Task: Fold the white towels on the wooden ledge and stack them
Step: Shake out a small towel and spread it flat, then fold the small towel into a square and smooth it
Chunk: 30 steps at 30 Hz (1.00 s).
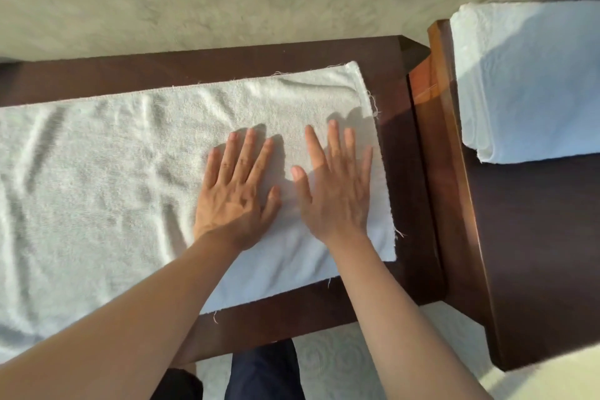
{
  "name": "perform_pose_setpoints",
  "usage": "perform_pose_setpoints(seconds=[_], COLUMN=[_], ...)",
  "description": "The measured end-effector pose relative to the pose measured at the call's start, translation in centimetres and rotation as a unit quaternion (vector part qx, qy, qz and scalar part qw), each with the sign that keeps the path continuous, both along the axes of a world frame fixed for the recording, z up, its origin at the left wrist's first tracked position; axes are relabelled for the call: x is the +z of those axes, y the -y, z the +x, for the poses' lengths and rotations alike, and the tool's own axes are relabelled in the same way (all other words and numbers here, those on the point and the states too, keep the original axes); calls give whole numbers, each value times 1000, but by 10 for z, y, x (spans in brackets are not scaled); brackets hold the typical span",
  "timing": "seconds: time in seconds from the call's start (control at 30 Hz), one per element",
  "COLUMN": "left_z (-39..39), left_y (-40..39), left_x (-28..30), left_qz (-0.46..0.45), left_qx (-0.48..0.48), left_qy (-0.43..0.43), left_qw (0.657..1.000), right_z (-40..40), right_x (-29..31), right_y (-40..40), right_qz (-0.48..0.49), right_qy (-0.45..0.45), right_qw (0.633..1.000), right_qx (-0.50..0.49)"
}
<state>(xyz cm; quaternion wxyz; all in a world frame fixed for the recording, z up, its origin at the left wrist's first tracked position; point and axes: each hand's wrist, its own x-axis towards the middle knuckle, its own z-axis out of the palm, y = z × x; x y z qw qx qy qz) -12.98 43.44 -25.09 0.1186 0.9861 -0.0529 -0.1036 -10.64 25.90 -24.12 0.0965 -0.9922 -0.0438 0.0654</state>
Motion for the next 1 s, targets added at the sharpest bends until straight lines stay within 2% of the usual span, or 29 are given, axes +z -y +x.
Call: perform_pose_setpoints(seconds=[0.07, 0.17, 0.23, 0.33, 0.43, 0.6, 0.7, 0.83, 0.87, 0.93, 1.0], left_z=[-1, -1, -1, -8, -11, 16, 55, 111, 121, 129, 130], left_y=[1, 2, 3, 15, 42, 88, 110, 131, 133, 132, 123], left_x=[1, 1, -3, -7, -6, 11, 26, 46, 50, 54, 52], left_qz=[-4, -1, -3, -46, -121, -225, -260, -367, -346, -231, -162], left_qx=[-9, -10, -27, -138, -202, -59, 27, 222, 224, 172, 143], left_qy=[4, 4, 21, 95, 134, 92, 24, -112, -136, -161, -134], left_qw=[1000, 1000, 999, 985, 963, 968, 965, 896, 901, 944, 967], right_z=[-20, -30, -52, -92, -105, -107, -100, -101, -101, -103, -105], right_x=[-7, -8, -2, 0, 1, -1, 8, 23, 25, 28, 31], right_y=[17, 48, 59, 74, 78, 54, 40, 18, 12, -1, -14], right_qz=[-20, -15, -5, 12, 51, 29, 48, 113, 133, 161, 180], right_qy=[-7, -17, -27, -28, 10, 86, 109, 139, 138, 139, 137], right_qw=[1000, 991, 991, 994, 976, 957, 959, 973, 974, 974, 973], right_qx=[18, -128, -128, -109, -214, -276, -256, -144, -122, -81, -48])
